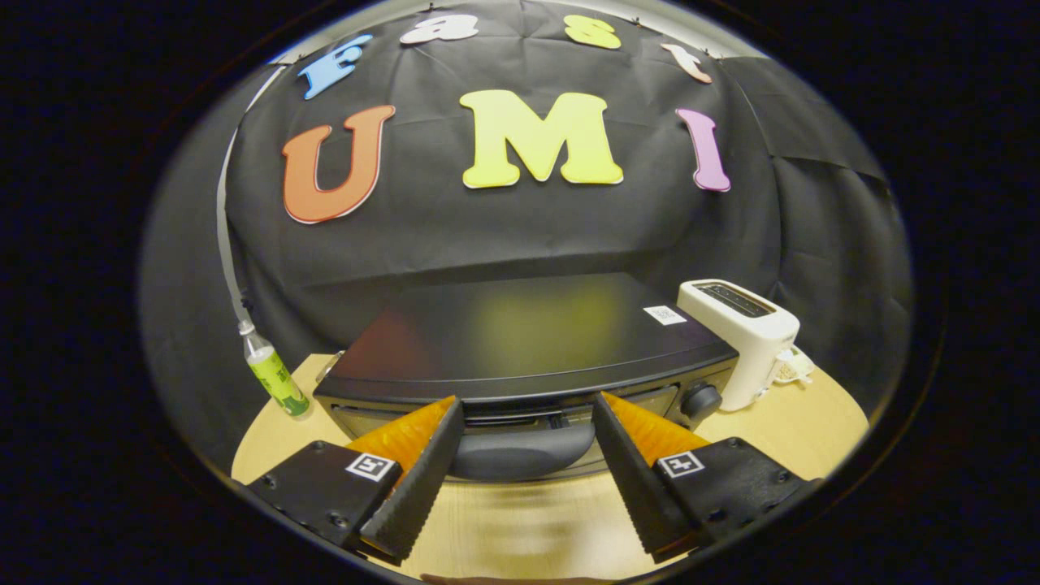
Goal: Open the toaster oven, put the food inside, and close the toaster oven door.
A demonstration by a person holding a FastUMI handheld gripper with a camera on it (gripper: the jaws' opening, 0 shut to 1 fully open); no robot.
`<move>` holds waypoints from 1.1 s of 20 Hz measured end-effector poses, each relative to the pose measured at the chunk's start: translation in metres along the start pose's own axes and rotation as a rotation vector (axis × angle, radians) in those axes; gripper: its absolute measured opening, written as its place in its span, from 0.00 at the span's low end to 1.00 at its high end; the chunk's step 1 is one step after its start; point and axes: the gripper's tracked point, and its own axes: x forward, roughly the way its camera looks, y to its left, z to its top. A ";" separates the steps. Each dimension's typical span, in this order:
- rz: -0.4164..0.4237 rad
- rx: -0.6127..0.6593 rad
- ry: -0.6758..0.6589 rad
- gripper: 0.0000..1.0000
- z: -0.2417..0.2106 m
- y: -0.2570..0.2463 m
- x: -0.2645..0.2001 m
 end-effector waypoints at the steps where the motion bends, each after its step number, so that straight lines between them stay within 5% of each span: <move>1: 0.010 0.016 0.007 1.00 -0.002 0.000 -0.004; 13: 0.036 -0.009 0.073 1.00 -0.094 -0.017 -0.069; 22: 0.033 0.022 0.234 1.00 -0.164 -0.026 -0.075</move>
